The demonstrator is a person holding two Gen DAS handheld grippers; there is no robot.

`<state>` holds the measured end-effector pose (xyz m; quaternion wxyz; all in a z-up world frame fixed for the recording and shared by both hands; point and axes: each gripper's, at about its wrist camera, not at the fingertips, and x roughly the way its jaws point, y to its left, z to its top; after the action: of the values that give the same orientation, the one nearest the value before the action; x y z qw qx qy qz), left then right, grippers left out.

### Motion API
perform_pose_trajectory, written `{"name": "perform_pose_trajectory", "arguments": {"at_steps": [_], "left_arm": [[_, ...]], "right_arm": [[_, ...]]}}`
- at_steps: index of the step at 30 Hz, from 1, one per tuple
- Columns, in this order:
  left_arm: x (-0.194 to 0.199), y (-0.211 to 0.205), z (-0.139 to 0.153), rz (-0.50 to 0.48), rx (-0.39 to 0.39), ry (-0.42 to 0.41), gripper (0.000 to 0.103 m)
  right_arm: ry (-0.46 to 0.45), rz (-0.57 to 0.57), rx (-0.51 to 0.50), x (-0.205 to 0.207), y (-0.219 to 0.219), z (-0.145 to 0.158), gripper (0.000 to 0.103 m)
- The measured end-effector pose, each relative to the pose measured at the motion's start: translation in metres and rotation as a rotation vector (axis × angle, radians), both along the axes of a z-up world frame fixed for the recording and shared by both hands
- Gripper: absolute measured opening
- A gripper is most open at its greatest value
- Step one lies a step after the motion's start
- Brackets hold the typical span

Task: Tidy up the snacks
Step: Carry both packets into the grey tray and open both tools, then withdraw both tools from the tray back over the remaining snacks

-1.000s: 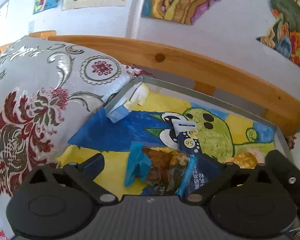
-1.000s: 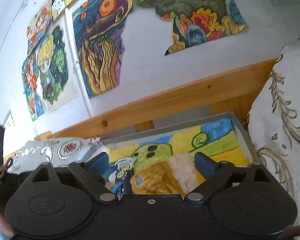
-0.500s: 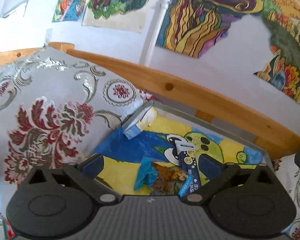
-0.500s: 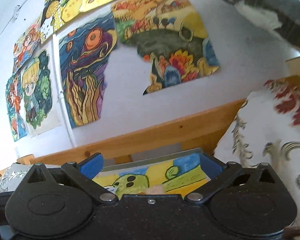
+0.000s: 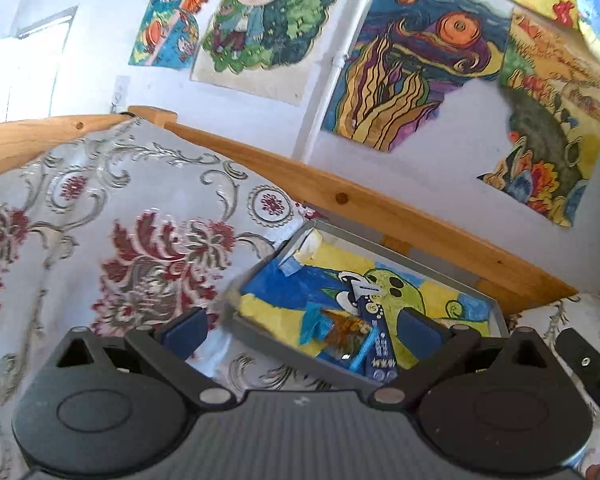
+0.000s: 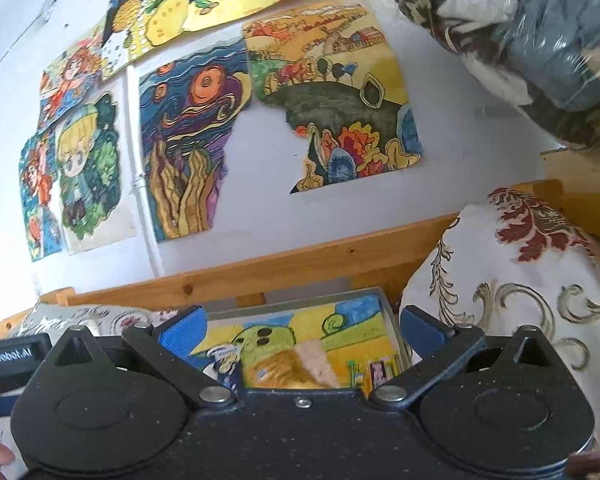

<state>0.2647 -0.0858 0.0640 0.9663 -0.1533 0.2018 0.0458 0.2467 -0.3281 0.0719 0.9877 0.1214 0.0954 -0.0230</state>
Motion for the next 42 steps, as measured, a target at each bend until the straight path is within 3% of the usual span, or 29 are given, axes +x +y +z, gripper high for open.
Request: {"name": "perform_pose_trajectory", "arguments": {"at_steps": [9,19,29,42], "left_arm": [[-0.062,0.031,-0.006,0.018,-0.011,-0.002,0.102],[-0.113,0.05,-0.028,0.001,0.044,0.043,0.102],[-0.141,0.055,-0.055,-0.058,0.086,0.107,0.102],[-0.143,0.085,-0.085,-0.044,0.09,0.169,0.102]], "right_arm": [[0.026,0.011,-0.081,-0.07,0.029,-0.002,0.102],[0.087,0.032,-0.157,-0.129,0.054,-0.013,0.102],[0.217,0.042,-0.142,-0.155,0.072,-0.034,0.102],[0.327,0.081,-0.247,-0.152,0.104,-0.058,0.102]]}}
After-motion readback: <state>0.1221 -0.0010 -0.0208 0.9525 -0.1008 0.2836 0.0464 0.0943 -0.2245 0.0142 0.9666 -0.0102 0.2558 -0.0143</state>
